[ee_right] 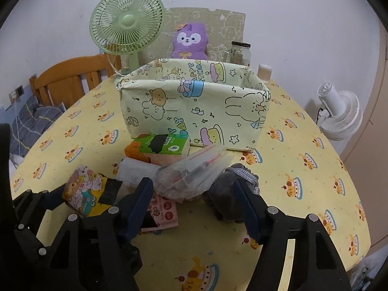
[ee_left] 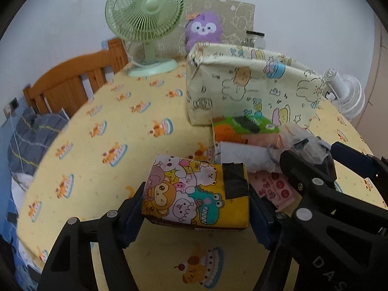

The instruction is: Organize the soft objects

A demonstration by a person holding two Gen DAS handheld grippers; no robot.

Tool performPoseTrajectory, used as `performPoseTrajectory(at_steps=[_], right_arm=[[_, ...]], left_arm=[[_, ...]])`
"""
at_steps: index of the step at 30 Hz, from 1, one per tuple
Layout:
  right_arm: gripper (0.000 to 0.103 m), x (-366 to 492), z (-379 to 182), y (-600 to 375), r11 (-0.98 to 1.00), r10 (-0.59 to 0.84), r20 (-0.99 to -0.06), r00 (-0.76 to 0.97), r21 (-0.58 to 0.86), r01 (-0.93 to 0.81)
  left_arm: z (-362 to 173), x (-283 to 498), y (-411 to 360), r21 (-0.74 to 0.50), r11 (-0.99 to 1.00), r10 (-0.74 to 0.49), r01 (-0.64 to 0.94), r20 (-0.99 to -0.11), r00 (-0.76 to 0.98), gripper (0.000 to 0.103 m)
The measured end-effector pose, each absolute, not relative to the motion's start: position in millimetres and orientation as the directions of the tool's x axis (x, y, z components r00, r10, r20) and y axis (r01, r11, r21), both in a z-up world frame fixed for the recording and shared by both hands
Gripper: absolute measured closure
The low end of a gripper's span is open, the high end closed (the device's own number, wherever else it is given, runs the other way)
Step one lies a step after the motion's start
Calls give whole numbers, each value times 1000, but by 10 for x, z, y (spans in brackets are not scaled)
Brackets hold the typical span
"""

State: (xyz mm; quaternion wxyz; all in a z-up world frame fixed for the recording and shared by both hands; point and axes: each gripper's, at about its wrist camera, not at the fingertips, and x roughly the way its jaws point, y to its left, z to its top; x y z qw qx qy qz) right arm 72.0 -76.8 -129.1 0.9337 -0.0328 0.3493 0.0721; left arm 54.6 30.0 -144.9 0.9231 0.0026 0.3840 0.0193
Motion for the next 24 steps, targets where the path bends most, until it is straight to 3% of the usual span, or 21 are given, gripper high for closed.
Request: performPoseTrajectory(at_steps=[9,17,24], right_arm=[[36,738,-1180,-866,988,133,-639,758,26,-151],[63,726,-1222,-965,984,166,-661,732,70,-161],[72,786,-1299,-978,986,159,-682,714,75,-148]], left_arm=[[-1315,575,207,44,998,58,-39,-686,725,26],[-1329,548,165,64,997,80,-49,-688,721,26],[-1355,561,66,63,998,56,-17,-697,715,26]])
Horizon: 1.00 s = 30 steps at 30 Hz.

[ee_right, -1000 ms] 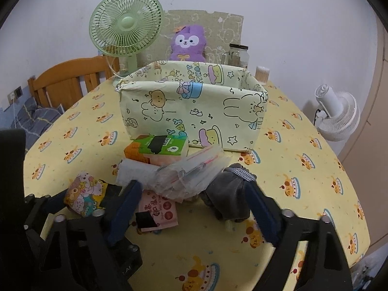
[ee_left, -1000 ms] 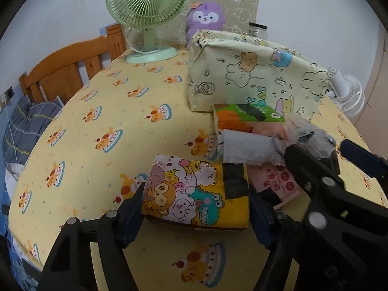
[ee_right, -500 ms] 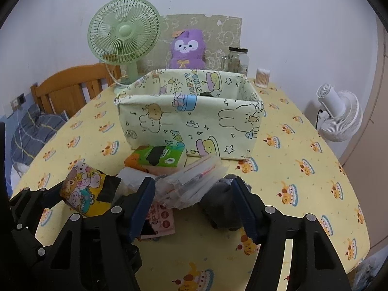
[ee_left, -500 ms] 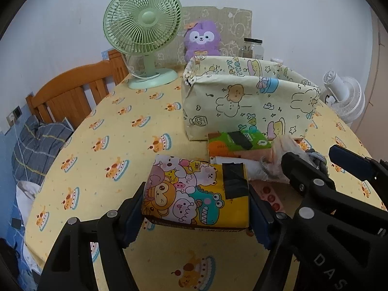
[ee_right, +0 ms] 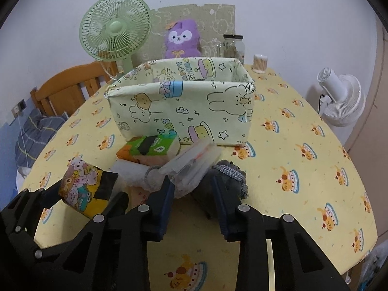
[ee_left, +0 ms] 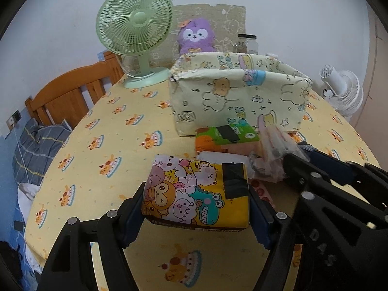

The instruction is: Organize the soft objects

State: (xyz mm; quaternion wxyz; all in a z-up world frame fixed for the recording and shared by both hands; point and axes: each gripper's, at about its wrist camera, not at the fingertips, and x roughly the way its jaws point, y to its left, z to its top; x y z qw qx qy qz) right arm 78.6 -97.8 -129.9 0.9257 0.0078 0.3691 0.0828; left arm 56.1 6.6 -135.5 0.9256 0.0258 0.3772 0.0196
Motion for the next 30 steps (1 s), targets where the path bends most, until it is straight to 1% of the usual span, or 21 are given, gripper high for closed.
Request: performPoseTrajectory(at_steps=[1,4,5,15,30], right_arm=[[79,792,-1303,-968,986,160,-682,714,72,-152],[86,802,-1287,-956,985,161,-675,720,68,-157],[87,797,-1276,-960,985,160,-671,724,67,-156],[87,716,-1143,-1073,985,169,-638,752,93,-143],[87,525,-773,-1244,986,164,-577,800,105,-127]], left_arm=[[-1359,568,53,60,998,50,-12,-699,714,26],[-1353,587,48,54,998,46,-12,-699,714,26],[-1344,590,42,54,998,46,-11,-696,716,26],[-1208,516,-39,49,999,30,4,-671,741,26],[-861,386,-151,24,999,-17,40,-623,782,26]])
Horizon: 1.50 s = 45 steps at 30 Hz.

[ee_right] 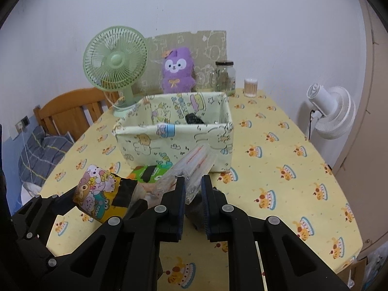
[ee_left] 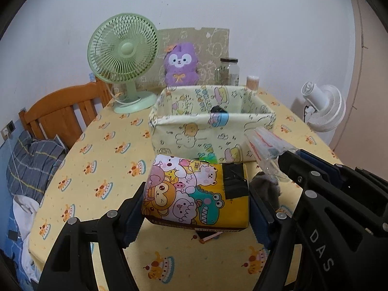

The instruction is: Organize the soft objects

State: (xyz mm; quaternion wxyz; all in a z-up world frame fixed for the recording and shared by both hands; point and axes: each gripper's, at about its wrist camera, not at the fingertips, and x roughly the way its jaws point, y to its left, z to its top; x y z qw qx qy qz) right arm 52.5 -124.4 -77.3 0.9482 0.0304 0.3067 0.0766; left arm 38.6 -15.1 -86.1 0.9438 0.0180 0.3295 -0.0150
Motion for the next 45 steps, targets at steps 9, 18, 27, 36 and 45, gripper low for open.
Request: performPoseTrajectory(at_steps=[9,18,27,36,45], right_arm=[[87,447,-514,-1307,986,163,-539,826,113,-121],[87,383,-298,-1351,986,162,-508,846,108,-123],[87,376,-209,-1371,985,168,-486,858,115,-128],[87,521,-162,-1352,984,178,-481,858,113,-141],[87,774,-66,-1356,982,186,-471,862,109,-152]], left_arm=[[-608,351,-207,15,998,-39,59,-592,805,26],[-405,313,-246,8,997,-57,75,-562,825,26],[-347,341,-262,0,996,-72,87,-554,829,26],[-320,492,-233,-20,997,-77,80,-558,826,26],[-223,714,-241,-23,996,-84,86,-542,836,26]])
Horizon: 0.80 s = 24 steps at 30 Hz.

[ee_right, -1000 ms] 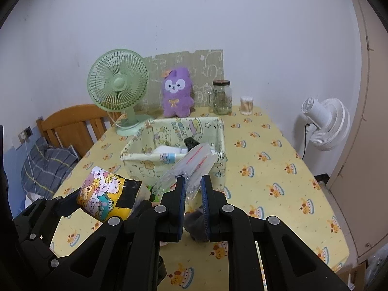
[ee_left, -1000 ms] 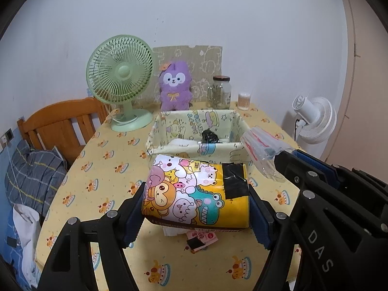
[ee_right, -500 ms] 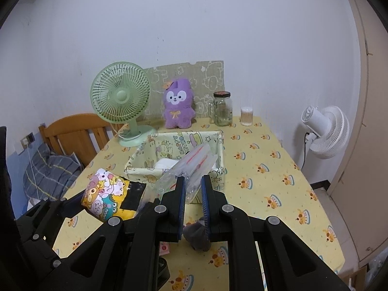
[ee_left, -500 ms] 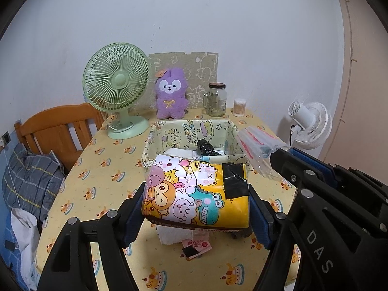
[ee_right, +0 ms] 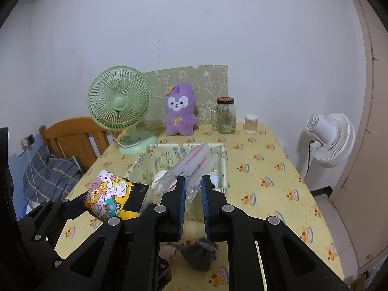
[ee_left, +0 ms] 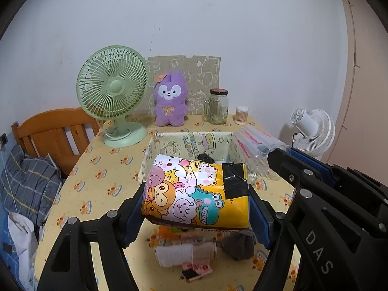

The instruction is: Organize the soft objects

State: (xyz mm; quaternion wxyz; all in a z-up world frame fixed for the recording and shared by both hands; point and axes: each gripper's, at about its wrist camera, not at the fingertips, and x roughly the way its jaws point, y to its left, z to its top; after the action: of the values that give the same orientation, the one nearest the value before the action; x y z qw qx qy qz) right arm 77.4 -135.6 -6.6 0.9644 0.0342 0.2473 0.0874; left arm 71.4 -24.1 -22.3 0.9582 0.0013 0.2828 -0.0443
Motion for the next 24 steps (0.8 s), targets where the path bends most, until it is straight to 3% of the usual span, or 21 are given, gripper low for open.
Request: performPoseTrajectory(at_steps=[24], right_arm=[[88,1508,-15,-1310,978,207,-450,869,107,-177]], left_arm=[[-174,1389,-212,-16,995,-93,99,-519,850,26]])
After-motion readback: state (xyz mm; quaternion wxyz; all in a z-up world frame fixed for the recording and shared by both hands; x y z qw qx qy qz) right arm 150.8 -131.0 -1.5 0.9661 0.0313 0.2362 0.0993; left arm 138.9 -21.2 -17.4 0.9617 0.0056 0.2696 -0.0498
